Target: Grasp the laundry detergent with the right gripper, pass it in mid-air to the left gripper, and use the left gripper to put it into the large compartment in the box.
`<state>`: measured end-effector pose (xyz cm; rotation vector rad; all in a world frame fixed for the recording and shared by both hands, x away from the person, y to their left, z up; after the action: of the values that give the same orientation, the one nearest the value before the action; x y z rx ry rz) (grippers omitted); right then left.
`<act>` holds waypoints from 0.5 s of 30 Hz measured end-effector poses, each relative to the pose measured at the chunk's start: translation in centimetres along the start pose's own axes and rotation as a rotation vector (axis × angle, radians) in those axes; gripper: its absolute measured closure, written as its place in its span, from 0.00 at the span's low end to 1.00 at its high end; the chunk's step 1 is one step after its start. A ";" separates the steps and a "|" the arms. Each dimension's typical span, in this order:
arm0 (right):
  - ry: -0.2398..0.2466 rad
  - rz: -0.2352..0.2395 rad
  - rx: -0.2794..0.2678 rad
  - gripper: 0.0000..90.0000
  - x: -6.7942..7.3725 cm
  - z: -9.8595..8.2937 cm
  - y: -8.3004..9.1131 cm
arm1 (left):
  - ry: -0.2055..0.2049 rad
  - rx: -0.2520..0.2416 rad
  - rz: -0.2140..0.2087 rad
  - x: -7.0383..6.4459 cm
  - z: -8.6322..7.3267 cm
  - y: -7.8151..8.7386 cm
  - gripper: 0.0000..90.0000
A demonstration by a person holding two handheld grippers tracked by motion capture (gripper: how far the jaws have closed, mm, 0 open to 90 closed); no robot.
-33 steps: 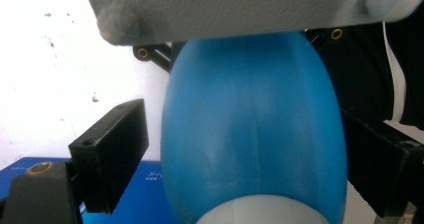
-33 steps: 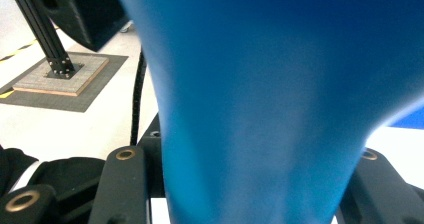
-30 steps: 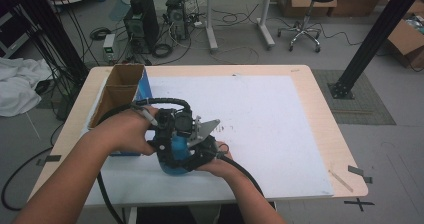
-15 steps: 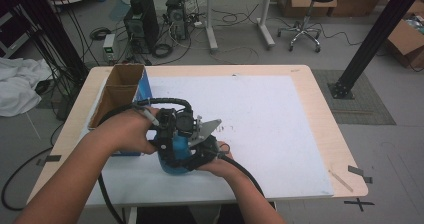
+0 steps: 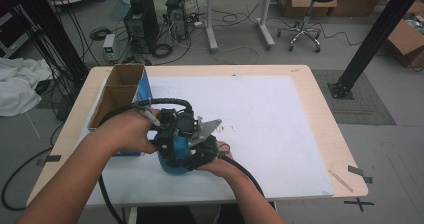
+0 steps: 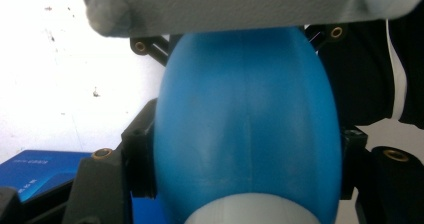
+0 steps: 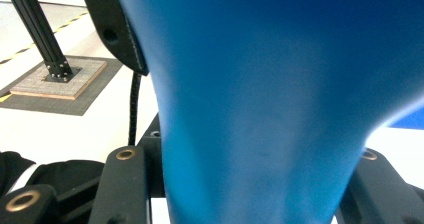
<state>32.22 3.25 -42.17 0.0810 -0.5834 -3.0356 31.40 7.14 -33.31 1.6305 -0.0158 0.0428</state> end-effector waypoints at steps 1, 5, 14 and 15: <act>0.001 0.000 0.000 0.51 0.0 0.0 0.0 | 0.000 0.002 -0.001 0.0 0.0 0.0 0.40; 0.001 -0.002 0.000 0.51 0.0 0.0 0.0 | 0.005 0.004 -0.002 0.0 0.0 0.0 0.42; -0.019 0.006 0.011 0.51 0.2 -0.1 0.0 | 0.034 0.016 -0.009 -0.1 0.0 -0.1 0.43; -0.018 0.012 0.013 0.51 0.2 -0.1 0.0 | 0.039 0.021 -0.002 -0.1 0.0 -0.2 0.43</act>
<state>32.00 3.20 -42.31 0.0497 -0.6030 -3.0239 31.25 7.16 -33.47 1.6501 0.0166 0.0733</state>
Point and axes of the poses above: each handheld gripper's, and its own axes: y roughly backward along the jaws, z roughly out of its top, x roughly to its left, the point moved 7 cm from there along -y, roughly forward along the jaws, and after that the axes turned 2 degrees about -z, right-handed, at the moved point
